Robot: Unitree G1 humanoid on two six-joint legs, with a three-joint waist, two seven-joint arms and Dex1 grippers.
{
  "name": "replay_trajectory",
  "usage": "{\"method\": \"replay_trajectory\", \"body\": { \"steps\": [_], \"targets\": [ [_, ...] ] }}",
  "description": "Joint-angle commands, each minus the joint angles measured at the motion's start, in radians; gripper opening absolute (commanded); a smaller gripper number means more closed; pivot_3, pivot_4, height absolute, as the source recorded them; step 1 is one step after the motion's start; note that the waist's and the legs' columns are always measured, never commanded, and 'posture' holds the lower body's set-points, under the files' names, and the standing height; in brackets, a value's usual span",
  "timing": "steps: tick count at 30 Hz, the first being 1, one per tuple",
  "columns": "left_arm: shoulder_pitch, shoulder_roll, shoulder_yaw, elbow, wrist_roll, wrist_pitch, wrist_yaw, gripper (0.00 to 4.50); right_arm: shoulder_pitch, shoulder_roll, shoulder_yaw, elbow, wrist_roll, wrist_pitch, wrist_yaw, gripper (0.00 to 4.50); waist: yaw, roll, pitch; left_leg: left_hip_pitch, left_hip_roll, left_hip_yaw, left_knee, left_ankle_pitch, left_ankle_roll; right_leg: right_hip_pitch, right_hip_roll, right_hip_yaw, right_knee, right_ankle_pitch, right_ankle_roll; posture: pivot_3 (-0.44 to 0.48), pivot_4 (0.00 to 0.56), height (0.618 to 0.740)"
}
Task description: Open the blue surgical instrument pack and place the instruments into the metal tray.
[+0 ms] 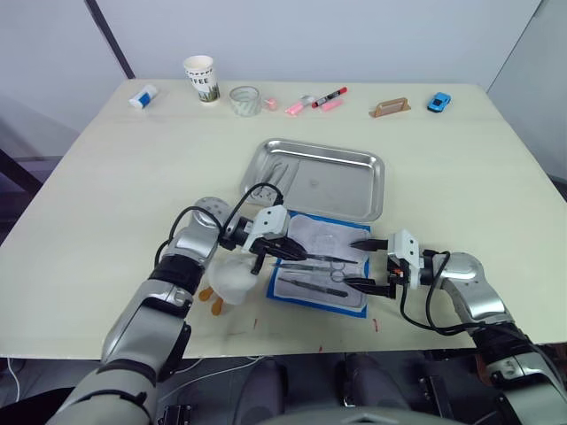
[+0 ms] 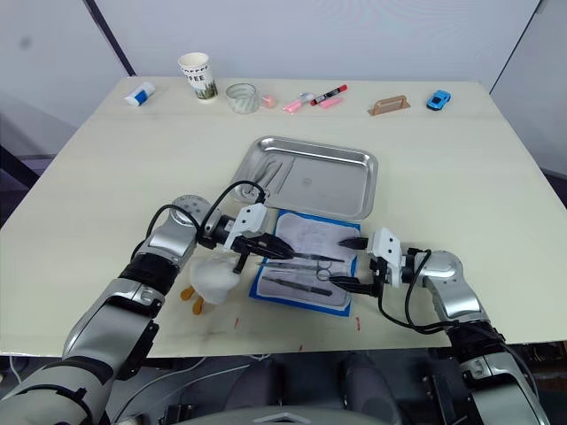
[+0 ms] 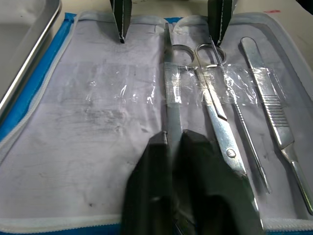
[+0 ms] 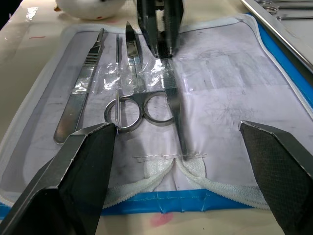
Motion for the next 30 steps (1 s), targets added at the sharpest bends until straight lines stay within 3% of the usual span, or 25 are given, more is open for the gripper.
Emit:
{"method": "replay_trajectory", "body": {
  "steps": [1, 10, 30],
  "targets": [
    [0.004, 0.001, 0.0, -0.023, 0.002, 0.003, -0.018, 0.12, 0.033, 0.007, 0.062, 0.084, -0.055, 0.049, -0.007, 4.41, 0.0, 0.0, 0.0, 0.0, 0.0, 0.0, 0.0, 0.0, 0.0, 0.0, 0.0, 0.0, 0.0, 0.0, 0.0, 0.0, 0.15, 0.725],
    [-0.031, 0.003, 0.011, -0.066, -0.013, 0.035, -0.028, 0.12, 0.026, 0.011, 0.063, 0.093, -0.056, 0.044, -0.004, 4.41, -0.001, 0.0, 0.0, 0.0, 0.0, 0.0, 0.0, 0.0, 0.0, 0.0, 0.0, 0.0, 0.0, 0.0, 0.0, 0.0, 0.15, 0.725],
    [-0.06, 0.117, 0.004, -0.202, -0.022, 0.171, -0.081, 0.12, 0.022, 0.013, 0.066, 0.102, -0.06, 0.041, 0.001, 4.41, -0.002, 0.0, 0.001, 0.0, 0.001, 0.0, 0.0, 0.0, 0.0, -0.001, 0.001, 0.0, 0.0, 0.0, 0.0, 0.0, 0.15, 0.725]
  ]
}}
